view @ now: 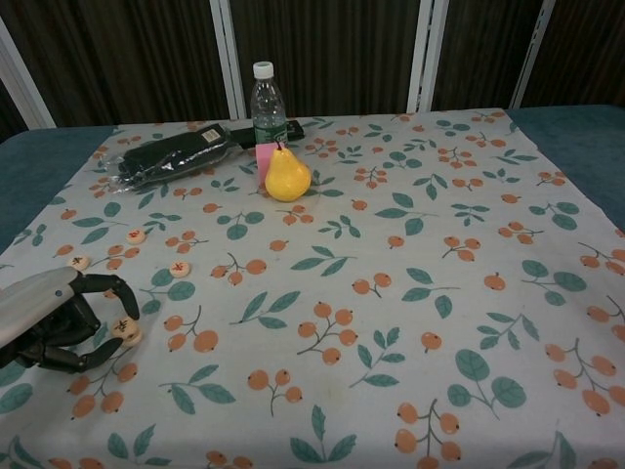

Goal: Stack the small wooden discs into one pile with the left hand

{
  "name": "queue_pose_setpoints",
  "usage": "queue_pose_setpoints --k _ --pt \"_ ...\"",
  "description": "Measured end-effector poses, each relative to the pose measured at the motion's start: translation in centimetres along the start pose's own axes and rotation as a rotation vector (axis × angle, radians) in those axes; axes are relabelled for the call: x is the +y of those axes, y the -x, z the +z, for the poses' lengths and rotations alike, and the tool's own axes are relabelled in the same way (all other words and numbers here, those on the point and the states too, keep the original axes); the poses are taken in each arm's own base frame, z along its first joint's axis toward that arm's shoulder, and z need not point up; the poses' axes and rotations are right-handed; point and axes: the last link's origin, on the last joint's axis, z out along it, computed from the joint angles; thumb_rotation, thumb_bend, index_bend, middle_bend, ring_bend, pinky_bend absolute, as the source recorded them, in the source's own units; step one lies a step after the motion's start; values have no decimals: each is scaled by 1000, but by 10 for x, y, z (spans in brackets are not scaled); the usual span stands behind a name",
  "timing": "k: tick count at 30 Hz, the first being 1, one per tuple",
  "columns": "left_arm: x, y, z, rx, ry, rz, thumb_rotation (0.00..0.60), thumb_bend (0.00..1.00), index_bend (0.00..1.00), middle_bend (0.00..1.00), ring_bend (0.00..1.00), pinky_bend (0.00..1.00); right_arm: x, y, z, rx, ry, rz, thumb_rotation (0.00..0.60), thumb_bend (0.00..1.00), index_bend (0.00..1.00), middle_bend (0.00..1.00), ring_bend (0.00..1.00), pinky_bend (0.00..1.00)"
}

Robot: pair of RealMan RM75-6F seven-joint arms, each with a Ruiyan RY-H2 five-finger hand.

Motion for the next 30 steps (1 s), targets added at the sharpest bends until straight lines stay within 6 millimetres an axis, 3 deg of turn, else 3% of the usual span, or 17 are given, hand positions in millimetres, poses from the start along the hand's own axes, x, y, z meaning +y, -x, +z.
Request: queue_pose_setpoints --k 30 --pt "-1 0 2 2 1 -2 600 414 406 1000 1000 1000 0 -1 0 4 3 2 600 102 0 0 0 0"
